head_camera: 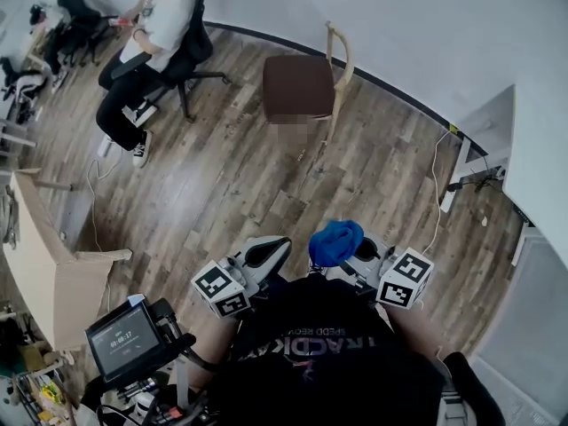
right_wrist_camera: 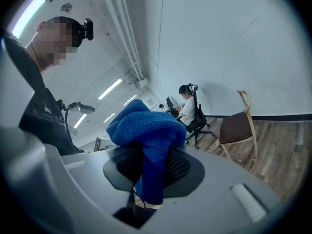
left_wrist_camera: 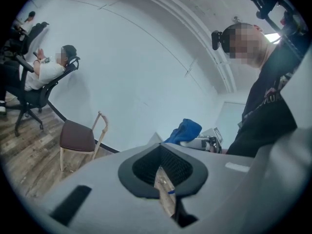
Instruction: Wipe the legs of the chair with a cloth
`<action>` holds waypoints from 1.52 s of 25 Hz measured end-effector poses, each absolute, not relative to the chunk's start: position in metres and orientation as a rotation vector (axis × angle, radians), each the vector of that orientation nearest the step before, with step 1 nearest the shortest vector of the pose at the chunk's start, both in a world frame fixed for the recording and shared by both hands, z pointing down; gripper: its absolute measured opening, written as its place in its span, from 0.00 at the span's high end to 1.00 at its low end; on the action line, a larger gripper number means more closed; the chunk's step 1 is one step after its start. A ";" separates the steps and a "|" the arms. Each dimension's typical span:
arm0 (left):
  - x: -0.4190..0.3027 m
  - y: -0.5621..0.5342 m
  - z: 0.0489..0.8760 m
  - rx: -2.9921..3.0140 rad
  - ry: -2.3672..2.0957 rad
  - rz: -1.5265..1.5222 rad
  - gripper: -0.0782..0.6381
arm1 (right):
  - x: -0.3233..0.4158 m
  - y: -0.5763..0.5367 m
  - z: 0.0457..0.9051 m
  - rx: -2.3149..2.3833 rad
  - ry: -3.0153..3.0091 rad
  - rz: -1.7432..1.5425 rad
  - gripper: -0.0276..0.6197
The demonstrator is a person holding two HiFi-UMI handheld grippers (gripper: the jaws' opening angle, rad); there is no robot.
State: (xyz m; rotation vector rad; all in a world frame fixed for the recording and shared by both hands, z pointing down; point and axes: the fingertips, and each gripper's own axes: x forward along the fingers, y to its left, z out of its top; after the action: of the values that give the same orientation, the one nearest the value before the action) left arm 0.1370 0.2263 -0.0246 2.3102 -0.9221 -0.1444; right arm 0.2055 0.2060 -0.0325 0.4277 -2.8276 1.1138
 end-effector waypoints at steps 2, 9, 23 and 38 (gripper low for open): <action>0.141 0.233 -0.027 2.316 -0.924 -0.143 0.89 | 0.213 0.213 -0.033 0.435 -2.836 1.106 0.82; 0.138 0.283 -0.035 2.358 -0.900 -0.147 0.89 | 0.215 0.263 -0.037 0.505 -2.887 1.110 0.82; 0.064 0.316 -0.042 2.377 -0.858 -0.162 0.89 | 0.139 0.303 -0.044 0.539 -2.880 1.096 0.82; 0.009 0.347 -0.046 2.370 -0.850 -0.192 0.89 | 0.079 0.337 -0.048 0.526 -2.858 1.096 0.82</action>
State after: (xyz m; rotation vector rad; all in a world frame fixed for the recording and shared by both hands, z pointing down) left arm 0.0088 0.3466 -0.0463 2.3699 -0.8496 -0.1924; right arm 0.0790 0.3369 -0.0485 0.5260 -2.8578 1.0957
